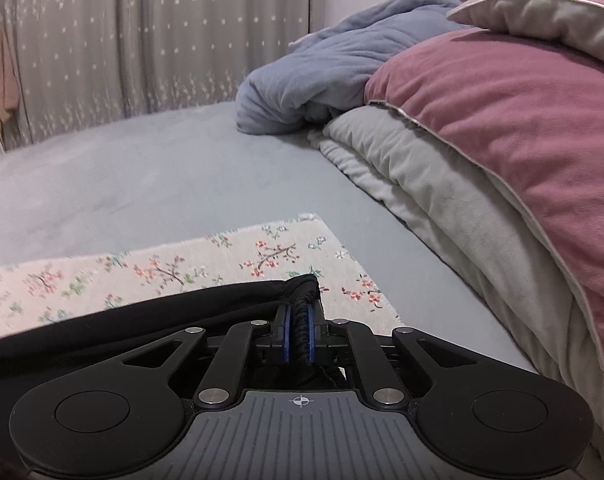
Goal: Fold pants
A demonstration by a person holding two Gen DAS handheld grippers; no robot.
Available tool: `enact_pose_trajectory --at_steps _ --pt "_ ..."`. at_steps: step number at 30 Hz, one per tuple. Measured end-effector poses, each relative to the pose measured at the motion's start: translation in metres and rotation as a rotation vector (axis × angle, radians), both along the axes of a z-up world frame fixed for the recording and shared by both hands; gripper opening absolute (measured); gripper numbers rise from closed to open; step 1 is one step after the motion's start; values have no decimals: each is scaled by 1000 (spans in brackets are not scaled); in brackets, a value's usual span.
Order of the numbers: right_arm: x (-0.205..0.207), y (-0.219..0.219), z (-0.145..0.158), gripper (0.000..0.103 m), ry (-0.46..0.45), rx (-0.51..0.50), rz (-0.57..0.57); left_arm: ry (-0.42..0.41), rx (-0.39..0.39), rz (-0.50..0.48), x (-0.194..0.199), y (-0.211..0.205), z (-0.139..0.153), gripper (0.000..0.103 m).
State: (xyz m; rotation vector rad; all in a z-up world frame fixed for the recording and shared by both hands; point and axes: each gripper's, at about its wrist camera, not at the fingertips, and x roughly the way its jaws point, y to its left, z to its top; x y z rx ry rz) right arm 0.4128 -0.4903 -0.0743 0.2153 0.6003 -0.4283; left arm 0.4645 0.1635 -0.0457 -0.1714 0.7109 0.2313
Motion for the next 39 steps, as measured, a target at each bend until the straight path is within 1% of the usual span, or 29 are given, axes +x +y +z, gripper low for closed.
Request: enact_pose_trajectory --at_steps 2,3,6,8,10,14,15,19,22,24,26,28,29,30,31,32,34,35,36,37,38,39 --pt "-17 -10 15 5 -40 73 4 -15 -20 -14 -10 3 11 14" --pt "-25 -15 23 5 -50 98 10 -19 -30 -24 -14 5 16 11" --pt "-48 -25 45 5 -36 149 26 -31 -66 -45 -33 11 32 8" --pt "-66 -26 57 5 -35 162 44 -42 -96 -60 -52 16 41 7" --pt "-94 -24 68 5 -59 165 69 -59 -127 -72 -73 22 48 5" --pt "-155 -18 74 5 -92 161 78 -78 -173 -73 -124 33 52 2" --pt "-172 -17 73 5 -100 157 77 -86 -186 -71 -137 36 51 0" --pt "-233 -13 66 4 -135 188 56 -124 -216 -72 -185 46 49 0" --pt "-271 -5 54 4 -147 212 30 -122 -279 -41 -215 53 38 0" --pt "-289 1 39 4 -126 219 23 -99 -300 -20 -230 57 29 0" --pt "-300 5 19 4 -68 213 17 -71 -307 0 -239 61 23 0" --pt "-308 5 -2 4 -30 227 -5 -84 -276 46 -248 68 26 0" --pt "-311 5 -10 4 -24 240 -18 -98 -278 67 -256 74 29 0" --pt "-314 5 -17 4 -22 254 -25 -100 -300 93 -259 78 29 0" --pt "-316 8 -20 4 -17 255 -28 -93 -342 119 -260 83 26 0" --pt "-315 11 -23 4 -7 243 -27 -87 -410 132 -259 87 21 3" --pt "-311 19 -23 5 3 219 -33 -66 -549 134 -251 90 9 18" --pt "-310 20 -21 5 -2 218 -41 -57 -583 123 -246 87 6 22" --pt "-309 20 -18 5 -14 223 -47 -54 -607 110 -240 82 3 32" --pt "-313 19 -17 5 -25 233 -54 -51 -627 109 -234 77 -1 48" --pt "-312 18 -16 5 -35 248 -61 -47 -655 118 -227 73 -6 59" --pt "-314 17 -16 6 -41 260 -67 -50 -685 132 -221 72 -10 75"
